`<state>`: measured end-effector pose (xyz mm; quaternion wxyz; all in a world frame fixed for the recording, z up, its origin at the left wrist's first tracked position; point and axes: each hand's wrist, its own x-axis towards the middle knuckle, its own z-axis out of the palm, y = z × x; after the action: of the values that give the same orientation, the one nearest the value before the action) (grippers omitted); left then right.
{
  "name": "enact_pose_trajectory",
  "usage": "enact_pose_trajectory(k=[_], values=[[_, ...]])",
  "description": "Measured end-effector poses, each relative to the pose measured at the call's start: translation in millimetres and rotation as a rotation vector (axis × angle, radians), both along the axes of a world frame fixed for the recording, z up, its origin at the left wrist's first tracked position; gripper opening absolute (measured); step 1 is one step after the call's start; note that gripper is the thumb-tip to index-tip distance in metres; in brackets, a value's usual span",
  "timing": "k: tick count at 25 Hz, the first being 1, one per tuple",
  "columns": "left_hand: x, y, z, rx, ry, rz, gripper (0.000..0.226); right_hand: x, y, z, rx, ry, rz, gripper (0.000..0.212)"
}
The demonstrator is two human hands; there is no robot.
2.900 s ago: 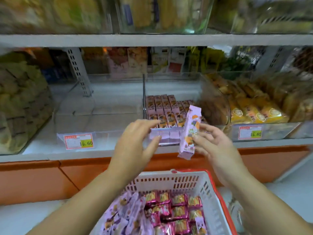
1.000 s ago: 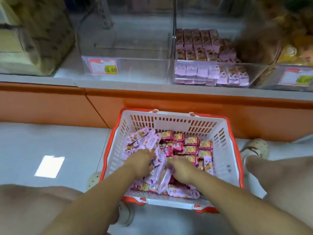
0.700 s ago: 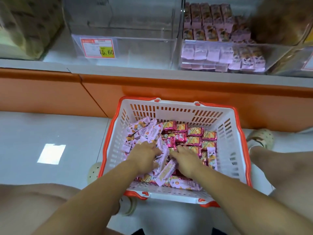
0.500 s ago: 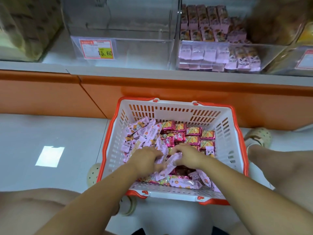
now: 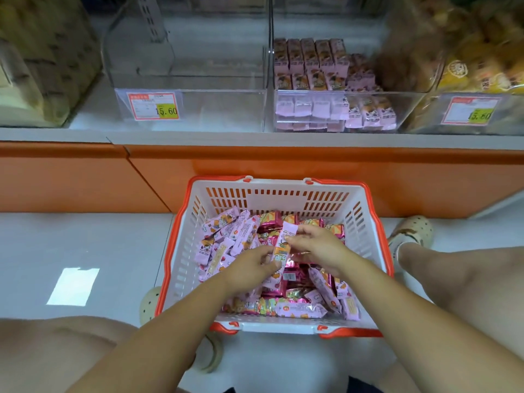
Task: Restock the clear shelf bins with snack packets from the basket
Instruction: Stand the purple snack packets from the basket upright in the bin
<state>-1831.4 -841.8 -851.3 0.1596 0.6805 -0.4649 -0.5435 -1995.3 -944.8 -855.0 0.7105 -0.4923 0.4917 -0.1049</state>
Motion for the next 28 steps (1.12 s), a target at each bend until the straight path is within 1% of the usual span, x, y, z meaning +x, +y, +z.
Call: enact_pose_trajectory(k=[2, 4, 6, 8, 10, 12, 14, 16, 20, 23, 26, 28], values=[[-4, -1, 4, 0.001, 0.065, 0.013, 0.055, -2, 0, 1, -0.002, -0.022, -0.045, 0.022], [-8, -3, 10, 0.008, 0.140, 0.025, 0.058, -3, -1, 1, -0.003, -0.020, -0.093, 0.021], [-5, -6, 9, -0.023, 0.121, 0.047, 0.058, -4, -4, 4, 0.017, -0.019, -0.171, 0.019], [2, -12, 14, -0.060, 0.103, 0.098, 0.050, -9, -11, 11, 0.034, -0.032, -0.210, 0.026], [12, -18, 20, -0.080, 0.154, 0.204, 0.042, -17, -17, 19, 0.024, -0.015, -0.138, 0.032], [21, -24, 23, -0.112, 0.171, 0.286, 0.037, -22, -16, 23, -0.002, 0.046, -0.008, 0.028], [26, -28, 25, -0.127, 0.179, 0.324, 0.032, -23, -11, 24, -0.033, 0.088, 0.068, 0.025], [26, -32, 25, -0.140, 0.184, 0.323, 0.031, -23, -7, 24, -0.071, 0.106, 0.088, 0.027], [26, -43, 41, -0.222, 0.077, 0.221, 0.039, -22, -5, 39, -0.157, 0.125, 0.116, 0.034], [27, -63, 77, -0.349, -0.048, 0.112, 0.049, -21, -9, 71, -0.225, 0.086, 0.108, 0.041], [31, -88, 136, -0.630, -0.251, 0.004, 0.051, -23, -24, 122, -0.404, -0.012, 0.036, 0.041], [42, -103, 177, -0.874, -0.422, 0.018, 0.047, -22, -43, 162, -0.531, -0.089, -0.073, 0.042]])
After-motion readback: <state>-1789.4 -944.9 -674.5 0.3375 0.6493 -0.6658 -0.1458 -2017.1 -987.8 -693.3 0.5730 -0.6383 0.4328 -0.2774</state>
